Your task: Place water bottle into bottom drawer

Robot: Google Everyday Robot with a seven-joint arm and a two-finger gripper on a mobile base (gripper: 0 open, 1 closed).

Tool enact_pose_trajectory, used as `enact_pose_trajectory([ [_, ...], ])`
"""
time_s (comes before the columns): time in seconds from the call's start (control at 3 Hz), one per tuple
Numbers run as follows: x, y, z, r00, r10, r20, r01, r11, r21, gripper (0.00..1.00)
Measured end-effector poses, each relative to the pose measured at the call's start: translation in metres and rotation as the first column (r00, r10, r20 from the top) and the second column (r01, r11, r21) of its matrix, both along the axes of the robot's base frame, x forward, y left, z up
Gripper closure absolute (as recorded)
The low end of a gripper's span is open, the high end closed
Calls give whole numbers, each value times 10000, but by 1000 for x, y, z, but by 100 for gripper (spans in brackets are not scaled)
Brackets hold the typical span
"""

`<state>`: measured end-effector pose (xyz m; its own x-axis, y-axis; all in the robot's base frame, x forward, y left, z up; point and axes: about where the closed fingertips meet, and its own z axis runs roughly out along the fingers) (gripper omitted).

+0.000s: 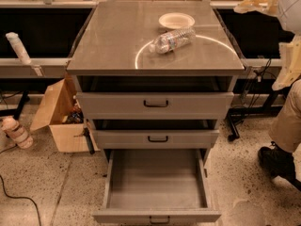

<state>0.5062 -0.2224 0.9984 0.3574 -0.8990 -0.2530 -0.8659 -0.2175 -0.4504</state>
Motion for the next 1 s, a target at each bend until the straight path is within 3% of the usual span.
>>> enact_pose_trajectory([
  [0.33,22,-4,-5,9995,312,37,-311,9995,-109,0],
  [0.67,59,-11,1,9981,454,428,-432,9978,-511,0],
  [1.0,108,-21,13,9946,274,1000,-182,9956,-914,0],
])
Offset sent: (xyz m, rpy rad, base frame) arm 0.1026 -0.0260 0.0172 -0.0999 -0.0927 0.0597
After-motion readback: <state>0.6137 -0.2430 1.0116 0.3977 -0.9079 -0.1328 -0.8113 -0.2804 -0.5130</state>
